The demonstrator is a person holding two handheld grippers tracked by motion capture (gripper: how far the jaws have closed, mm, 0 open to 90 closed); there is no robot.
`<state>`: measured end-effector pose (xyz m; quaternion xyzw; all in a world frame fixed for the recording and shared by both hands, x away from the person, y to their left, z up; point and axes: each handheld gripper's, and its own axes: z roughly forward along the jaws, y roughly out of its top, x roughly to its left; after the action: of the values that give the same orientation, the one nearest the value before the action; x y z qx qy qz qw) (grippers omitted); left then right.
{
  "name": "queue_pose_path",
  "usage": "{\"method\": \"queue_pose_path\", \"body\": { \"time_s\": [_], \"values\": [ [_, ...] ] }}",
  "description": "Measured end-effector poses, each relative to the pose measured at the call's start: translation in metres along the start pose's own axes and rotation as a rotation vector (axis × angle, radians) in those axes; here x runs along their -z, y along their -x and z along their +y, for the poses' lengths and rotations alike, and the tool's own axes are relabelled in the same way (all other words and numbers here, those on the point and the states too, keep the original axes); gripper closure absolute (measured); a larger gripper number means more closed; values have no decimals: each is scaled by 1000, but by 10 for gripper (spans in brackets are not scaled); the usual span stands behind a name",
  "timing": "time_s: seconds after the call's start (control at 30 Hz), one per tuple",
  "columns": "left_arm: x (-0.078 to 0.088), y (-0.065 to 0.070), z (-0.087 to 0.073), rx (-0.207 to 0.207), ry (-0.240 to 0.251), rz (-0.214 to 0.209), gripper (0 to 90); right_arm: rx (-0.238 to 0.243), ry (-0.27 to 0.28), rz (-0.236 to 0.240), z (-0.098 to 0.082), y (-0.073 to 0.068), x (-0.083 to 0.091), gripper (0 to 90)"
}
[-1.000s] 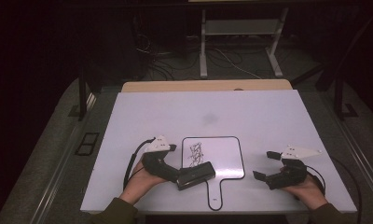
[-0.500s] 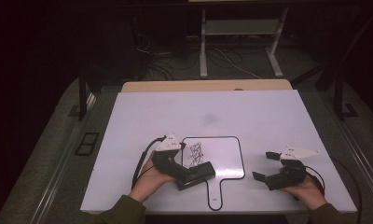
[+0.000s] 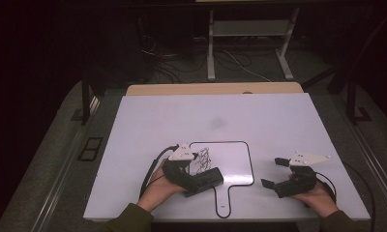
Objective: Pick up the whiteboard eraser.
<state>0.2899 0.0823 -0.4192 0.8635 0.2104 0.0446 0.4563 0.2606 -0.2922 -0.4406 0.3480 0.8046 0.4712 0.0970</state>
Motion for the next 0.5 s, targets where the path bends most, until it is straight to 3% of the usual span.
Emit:
{"method": "queue_pose_path", "body": {
  "time_s": [0.5],
  "values": [
    [-10,11,-4,-51,-109,-21,162,1,-3,5,0,0,0,0]
  ]
}}
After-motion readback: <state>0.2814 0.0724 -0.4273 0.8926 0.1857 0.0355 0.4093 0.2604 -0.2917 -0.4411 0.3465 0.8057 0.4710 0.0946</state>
